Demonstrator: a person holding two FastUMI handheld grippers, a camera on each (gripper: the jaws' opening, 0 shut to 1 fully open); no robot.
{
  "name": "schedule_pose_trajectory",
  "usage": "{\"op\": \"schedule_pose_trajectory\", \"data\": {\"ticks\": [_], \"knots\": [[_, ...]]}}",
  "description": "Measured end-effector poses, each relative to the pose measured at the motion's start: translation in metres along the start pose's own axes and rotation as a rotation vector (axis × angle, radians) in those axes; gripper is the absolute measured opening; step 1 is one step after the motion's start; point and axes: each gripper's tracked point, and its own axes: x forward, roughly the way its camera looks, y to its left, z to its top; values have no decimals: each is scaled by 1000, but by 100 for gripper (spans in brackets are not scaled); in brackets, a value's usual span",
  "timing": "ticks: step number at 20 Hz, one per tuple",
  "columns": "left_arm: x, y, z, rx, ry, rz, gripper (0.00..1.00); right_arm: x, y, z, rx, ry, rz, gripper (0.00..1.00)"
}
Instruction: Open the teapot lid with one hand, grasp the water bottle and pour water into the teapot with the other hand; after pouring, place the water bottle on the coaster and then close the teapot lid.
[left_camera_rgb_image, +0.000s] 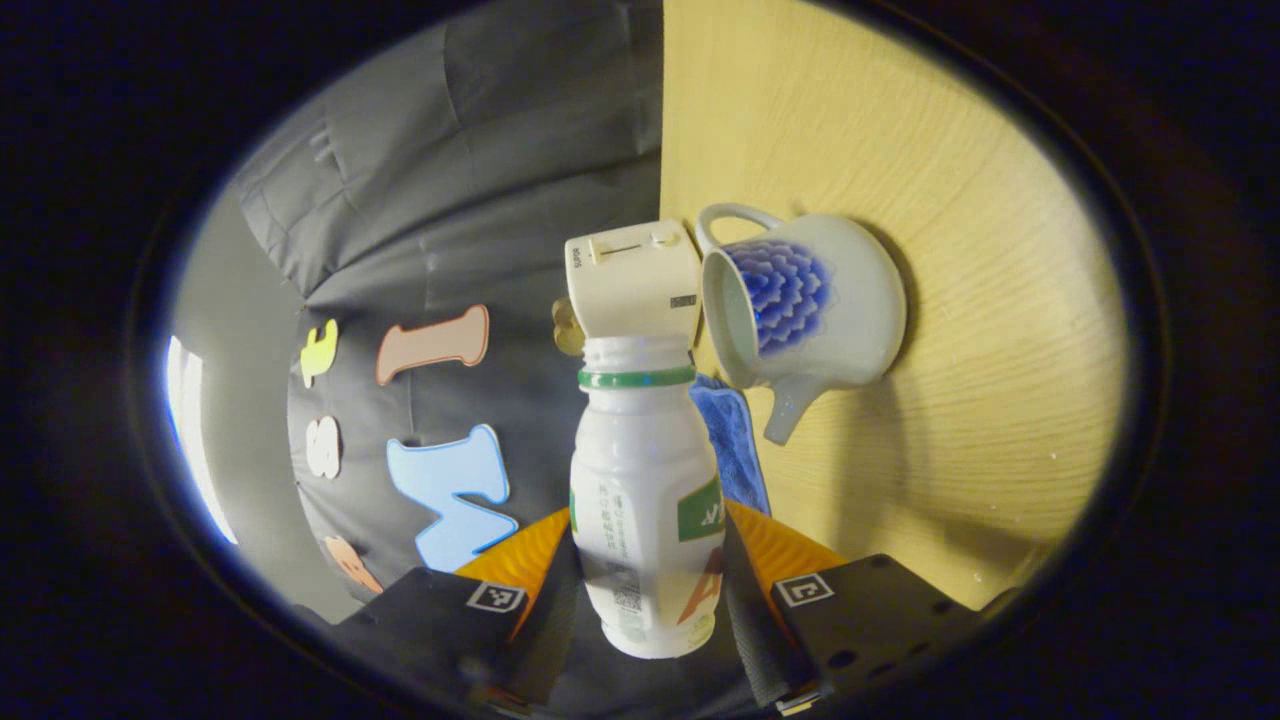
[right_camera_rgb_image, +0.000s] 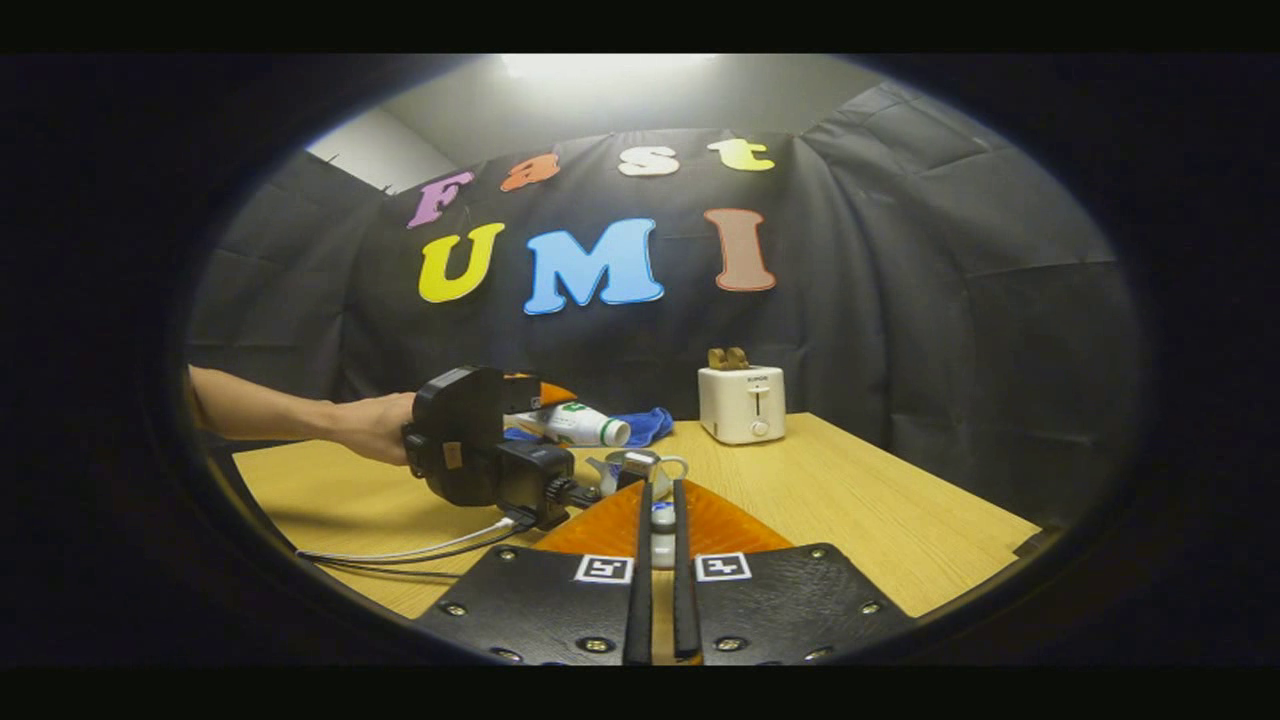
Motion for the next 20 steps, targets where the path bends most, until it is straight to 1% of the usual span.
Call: {"op": "schedule_pose_trajectory", "data": {"ticks": [1,2,4,5,7,8,12,13,14,16,18,20], "knots": [[0,-3,-1,-45,-3,-7,83,0,0,1,3,-1,3,8],[0,-6,-1,-94,-5,-16,76,-1,1,2,5,-4,4,8],[-7,-8,-5,-191,-5,-25,76,0,0,3,5,-9,2,8],[-9,-9,-7,-235,-5,-28,68,0,1,5,4,-12,3,8],[-14,-9,-11,-324,-5,-37,83,3,4,8,3,-15,7,8],[-16,-11,-15,-364,0,-46,83,4,6,10,4,-15,10,8],[-28,-8,-33,-515,21,-32,83,6,11,20,0,-25,17,8],[-30,-5,-40,-566,25,-21,83,8,12,22,-7,-26,17,0],[-34,-2,-46,-612,29,-8,83,11,14,23,-14,-24,19,8],[-41,5,-57,-699,24,20,83,19,18,23,-23,-11,29,8],[-49,9,-66,-784,20,31,76,31,23,23,-25,7,41,8],[-55,11,-74,-863,17,34,80,43,29,24,-17,18,54,8]]}}
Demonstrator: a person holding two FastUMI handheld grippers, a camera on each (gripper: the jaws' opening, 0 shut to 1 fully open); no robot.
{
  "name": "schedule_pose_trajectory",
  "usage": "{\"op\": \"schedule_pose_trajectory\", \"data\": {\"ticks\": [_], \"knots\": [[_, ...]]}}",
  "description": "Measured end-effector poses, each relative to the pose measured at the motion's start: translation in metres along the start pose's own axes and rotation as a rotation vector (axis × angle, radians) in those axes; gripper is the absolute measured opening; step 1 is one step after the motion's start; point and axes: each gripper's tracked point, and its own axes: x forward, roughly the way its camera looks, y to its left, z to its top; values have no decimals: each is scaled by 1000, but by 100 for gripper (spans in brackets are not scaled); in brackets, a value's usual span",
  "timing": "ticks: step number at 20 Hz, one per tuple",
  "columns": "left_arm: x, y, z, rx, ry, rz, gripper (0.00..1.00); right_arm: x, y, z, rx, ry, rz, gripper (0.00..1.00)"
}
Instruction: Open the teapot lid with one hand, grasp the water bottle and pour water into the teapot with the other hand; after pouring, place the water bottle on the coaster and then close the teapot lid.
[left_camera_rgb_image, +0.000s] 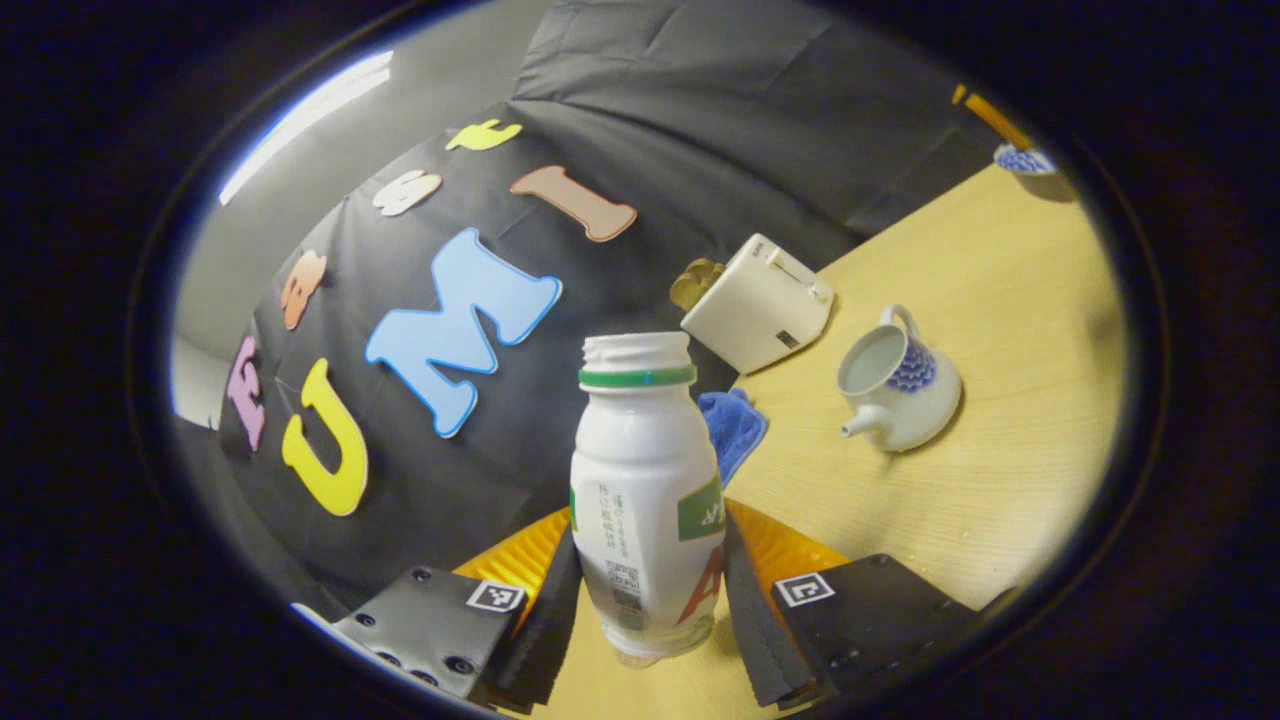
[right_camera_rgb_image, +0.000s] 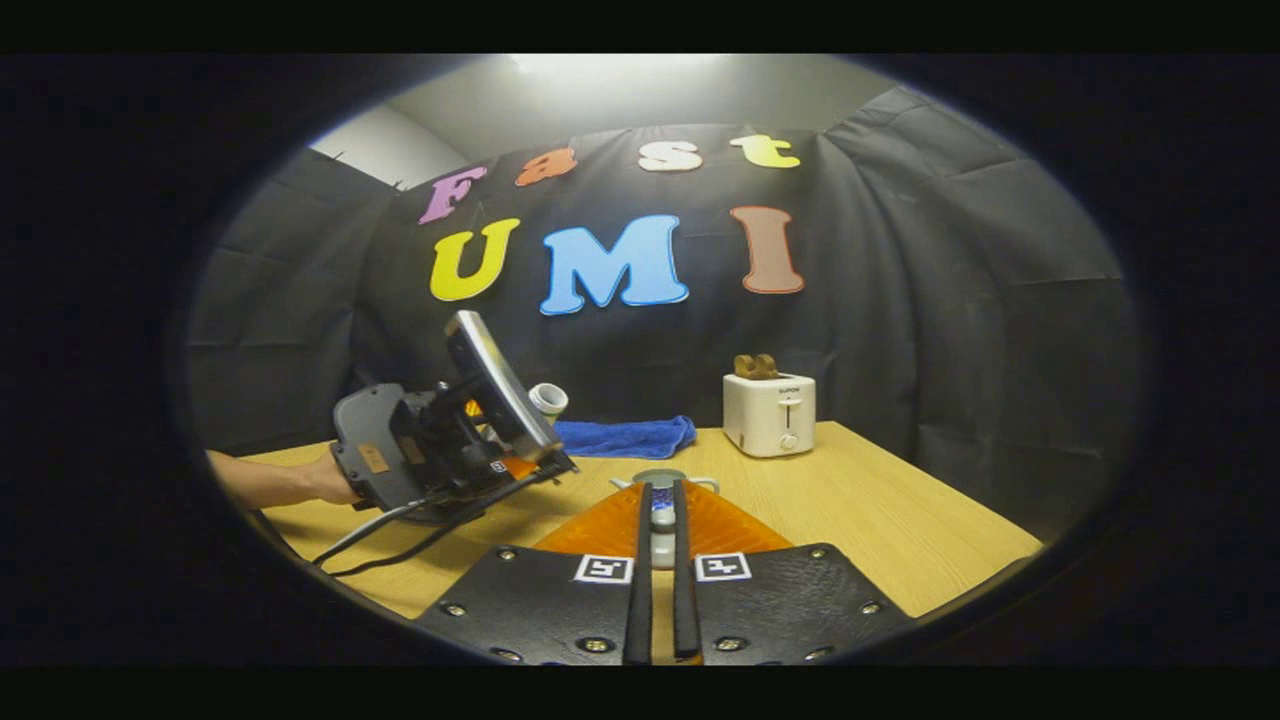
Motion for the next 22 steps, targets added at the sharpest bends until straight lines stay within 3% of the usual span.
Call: {"op": "schedule_pose_trajectory", "data": {"ticks": [4,5,6,7,8,9,10,11,12,13,14,15,16,17,18,19,20,21,22], "knots": [[-4,17,-4,-143,-12,14,82,35,6,10,-30,1,-1,8],[-5,19,-5,-194,-14,8,83,49,8,11,-46,9,0,0],[-6,20,-9,-252,-17,8,68,61,9,10,-53,23,-2,8],[-7,26,-9,-307,-29,15,73,74,8,6,-58,47,-9,8],[-8,32,-9,-342,-34,10,78,84,6,2,-66,71,-23,0],[-12,40,-10,-360,-39,16,83,95,7,-1,-72,86,-27,25],[-15,53,-9,-380,-58,34,69,105,7,-1,-70,86,-36,0],[-15,59,-10,-402,-66,35,82,114,7,-4,-66,92,-42,0],[-16,62,-16,-441,-61,25,82,123,6,-6,-59,99,-51,8],[-17,62,-26,-485,-49,7,68,131,5,-9,-51,107,-60,8],[-15,61,-35,-526,-29,-9,69,138,4,-9,-52,106,-69,0],[-13,63,-43,-569,-12,-24,69,147,0,-9,-68,104,-85,0],[-12,67,-49,-621,3,-29,82,152,-3,-11,-91,108,-102,8],[-12,71,-52,-677,10,-40,69,157,-2,-14,-104,113,-104,0],[-14,78,-53,-726,5,-43,69,161,0,-18,-103,121,-96,0],[-16,87,-56,-753,3,-27,76,163,1,-21,-101,120,-92,8],[-17,96,-57,-761,1,-10,82,165,2,-23,-89,121,-92,25],[-17,100,-59,-763,-2,6,79,166,0,-26,-85,125,-96,25],[-19,104,-59,-768,-4,12,76,166,-1,-25,-89,120,-104,0]]}}
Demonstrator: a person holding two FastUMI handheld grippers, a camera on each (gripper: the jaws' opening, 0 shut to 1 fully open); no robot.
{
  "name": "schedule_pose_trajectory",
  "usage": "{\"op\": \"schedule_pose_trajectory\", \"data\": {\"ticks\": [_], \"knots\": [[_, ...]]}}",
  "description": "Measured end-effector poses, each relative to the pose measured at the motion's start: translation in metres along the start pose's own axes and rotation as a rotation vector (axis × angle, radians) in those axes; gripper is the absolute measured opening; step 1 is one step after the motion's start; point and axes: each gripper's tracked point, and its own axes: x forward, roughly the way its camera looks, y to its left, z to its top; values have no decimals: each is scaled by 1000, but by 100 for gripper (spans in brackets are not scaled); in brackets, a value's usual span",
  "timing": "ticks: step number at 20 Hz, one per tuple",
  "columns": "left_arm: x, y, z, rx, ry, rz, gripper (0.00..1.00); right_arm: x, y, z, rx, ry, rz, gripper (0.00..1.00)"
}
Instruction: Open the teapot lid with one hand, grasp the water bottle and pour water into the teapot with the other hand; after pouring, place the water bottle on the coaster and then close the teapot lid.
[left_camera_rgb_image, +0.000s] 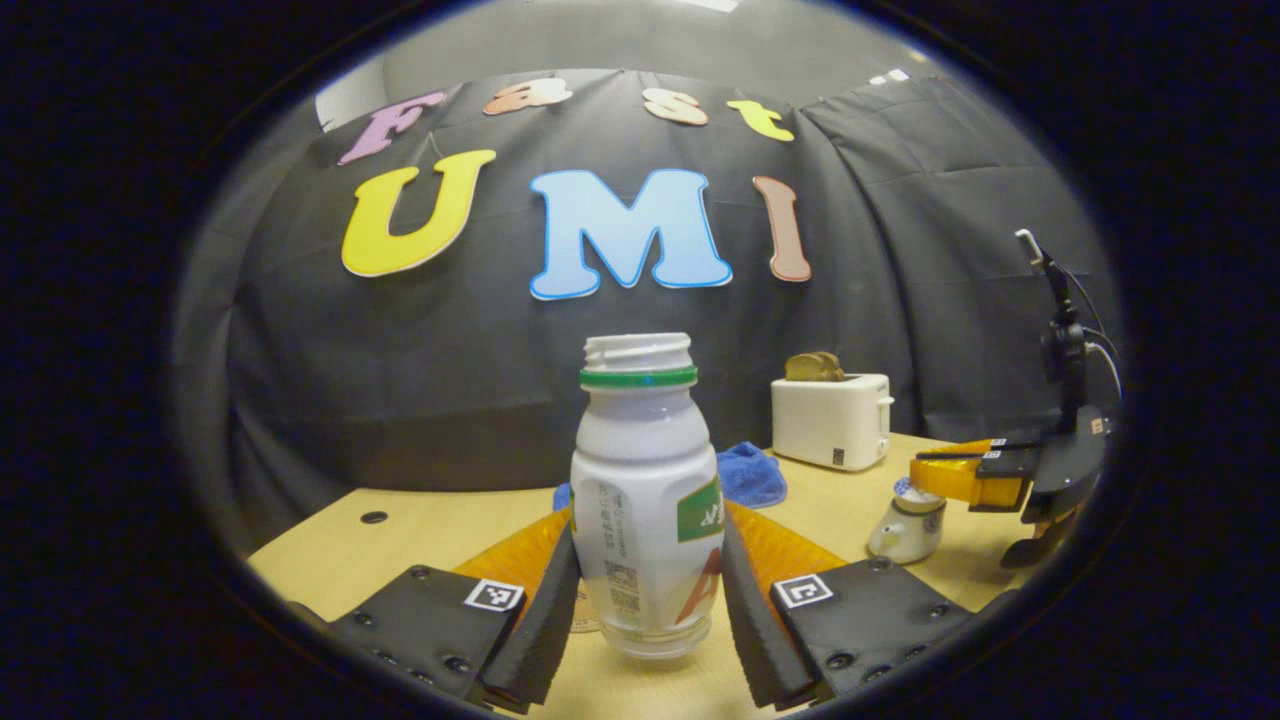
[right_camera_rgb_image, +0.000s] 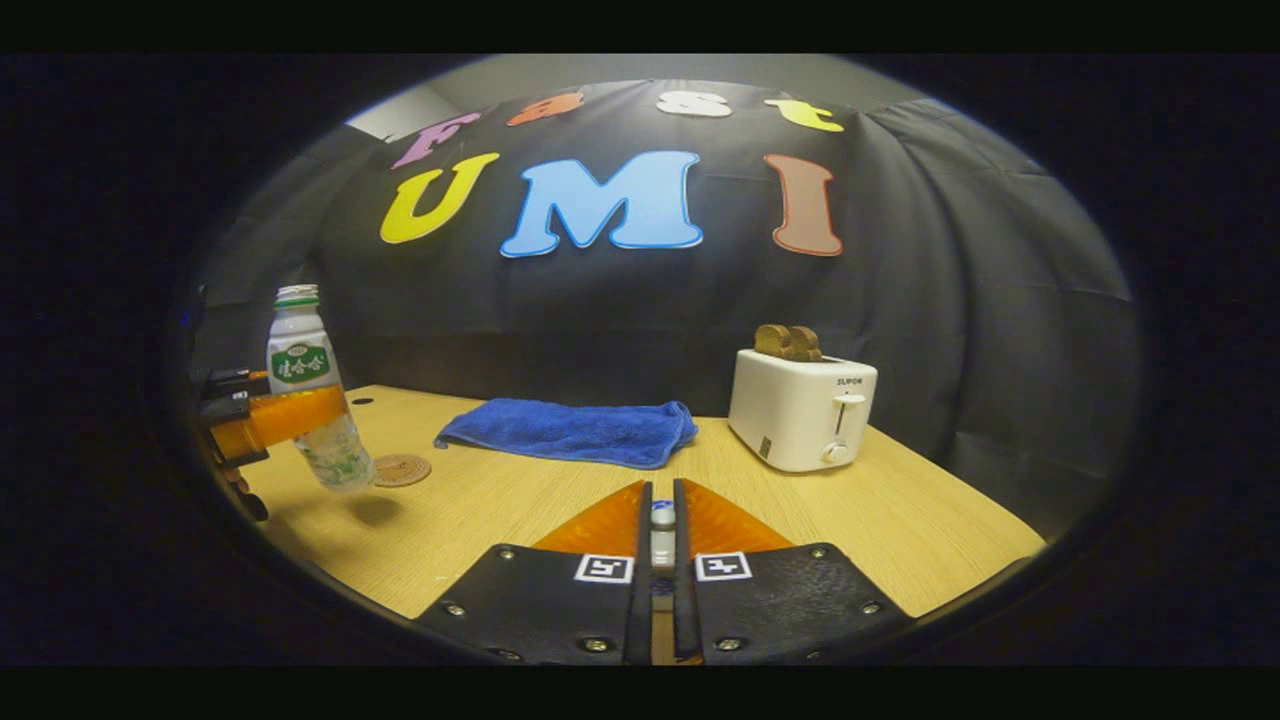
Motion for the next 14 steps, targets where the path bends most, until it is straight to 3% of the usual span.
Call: {"op": "schedule_pose_trajectory", "data": {"ticks": [1,2,3,4,5,6,7,8,9,10,11,12,13,14], "knots": [[-3,-2,2,-9,-4,-5,73,-1,-3,1,-6,-7,-9,25],[-3,-4,3,-14,-5,-11,70,-1,-4,4,-7,-16,-14,8],[-4,-4,2,-16,-1,-17,70,-1,-4,4,0,-19,-12,8],[-2,-4,1,-17,3,-18,82,0,-3,2,6,-18,-8,0],[-2,-5,0,-18,12,-22,76,0,-3,1,8,-14,-5,8],[-1,-5,-2,-20,19,-20,76,1,-2,0,3,-11,-5,0],[-1,-6,-5,-17,25,-19,76,1,-2,-1,-6,-10,-6,0],[-1,-6,-6,-15,29,-19,82,2,-2,-2,-9,-7,-6,8],[1,-8,-6,-19,33,-25,82,3,-2,-4,-5,-5,-3,25],[1,-8,-7,-25,36,-32,82,4,0,-6,4,3,4,25],[0,-8,-10,-29,38,-32,82,1,-1,-5,6,2,4,8],[1,-6,-9,-31,40,-30,82,3,0,-6,9,2,6,25],[1,-6,-12,-36,43,-30,82,4,0,-7,5,2,6,8],[2,-6,-13,-47,45,-31,82,3,-1,-6,5,1,6,8]]}}
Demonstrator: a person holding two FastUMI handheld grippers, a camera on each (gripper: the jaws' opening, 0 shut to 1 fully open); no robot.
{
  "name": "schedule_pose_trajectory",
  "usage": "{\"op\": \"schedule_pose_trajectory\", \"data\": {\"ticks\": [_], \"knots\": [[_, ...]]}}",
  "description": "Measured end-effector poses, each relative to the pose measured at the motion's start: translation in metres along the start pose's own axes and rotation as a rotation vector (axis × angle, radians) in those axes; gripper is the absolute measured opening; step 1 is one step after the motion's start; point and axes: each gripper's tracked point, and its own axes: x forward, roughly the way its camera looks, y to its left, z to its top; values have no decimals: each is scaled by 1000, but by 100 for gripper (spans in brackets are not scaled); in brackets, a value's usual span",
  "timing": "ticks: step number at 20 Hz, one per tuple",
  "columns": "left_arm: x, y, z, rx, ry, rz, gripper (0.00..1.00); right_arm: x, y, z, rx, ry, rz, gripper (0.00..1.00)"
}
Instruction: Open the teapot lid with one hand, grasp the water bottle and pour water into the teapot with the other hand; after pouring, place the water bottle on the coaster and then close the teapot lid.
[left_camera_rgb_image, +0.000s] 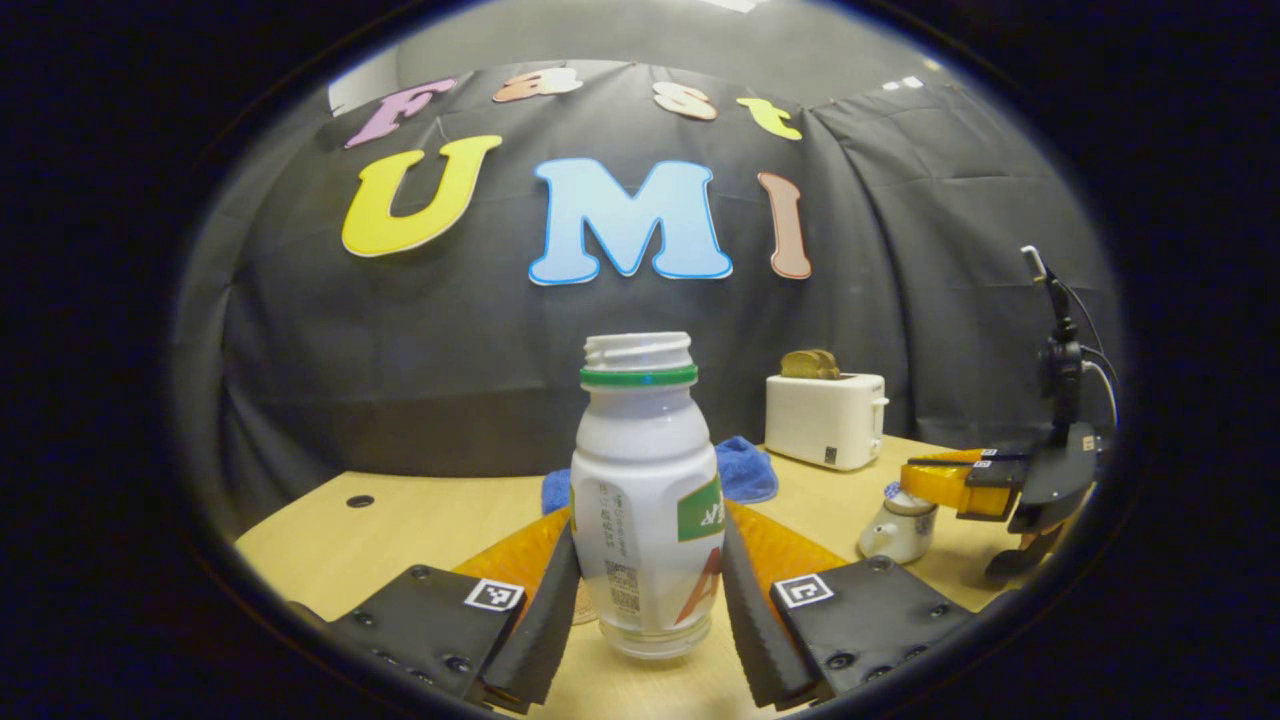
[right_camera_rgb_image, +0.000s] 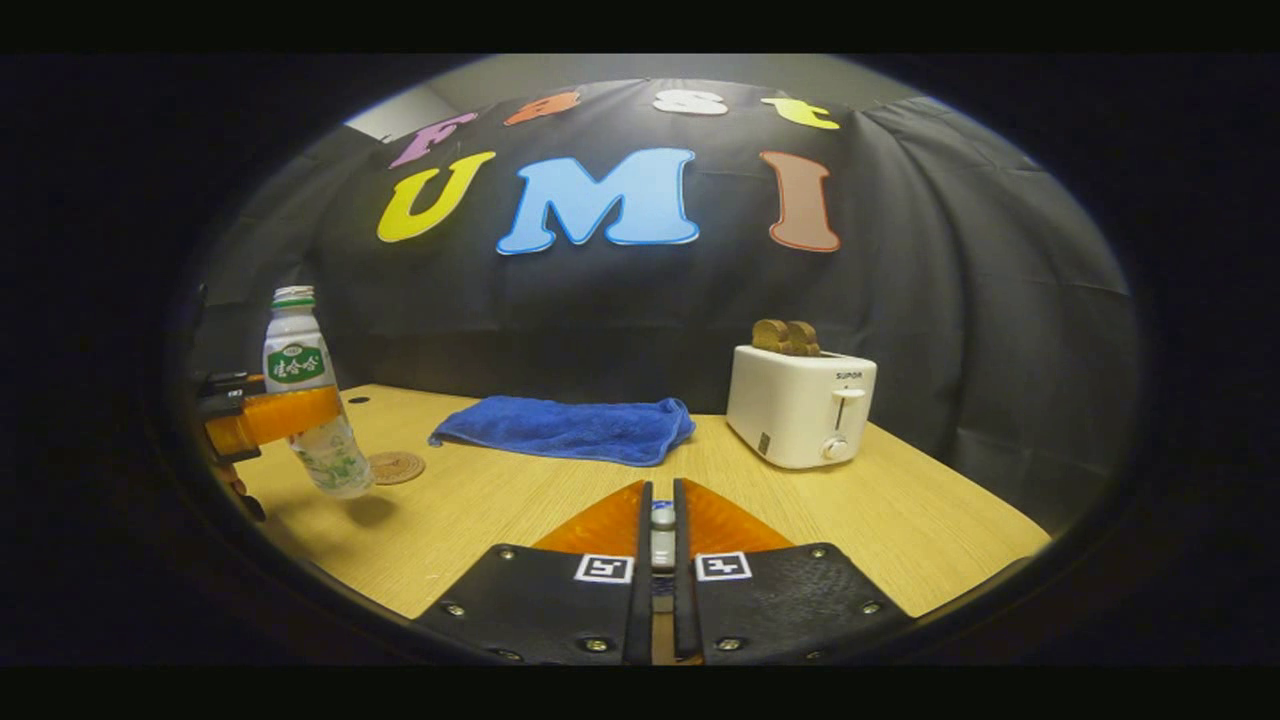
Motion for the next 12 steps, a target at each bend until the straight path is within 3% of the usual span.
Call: {"op": "schedule_pose_trajectory", "data": {"ticks": [1,2,3,4,5,6,7,8,10,11,12], "knots": [[1,0,-1,-18,1,-3,82,0,-1,-1,4,-1,1,8],[2,-1,-5,-34,6,-12,76,0,-1,-2,12,0,1,8],[2,0,-7,-45,10,-12,82,1,0,-9,18,16,6,8],[3,2,-10,-46,18,-7,82,2,1,-14,17,36,8,0],[4,4,-13,-42,25,1,82,2,1,-11,7,22,8,8],[5,4,-16,-39,32,3,82,5,0,-14,0,24,3,8],[5,4,-18,-40,38,4,82,0,0,-13,-2,28,1,29],[6,4,-19,-41,42,4,70,-3,-2,-13,-11,31,-11,29],[7,9,-19,-48,39,8,82,-8,0,-2,-13,-4,-4,35],[8,13,-19,-52,37,9,76,-13,-3,5,-14,-33,-16,48],[9,16,-21,-58,39,11,70,-17,-4,11,-16,-59,-28,49]]}}
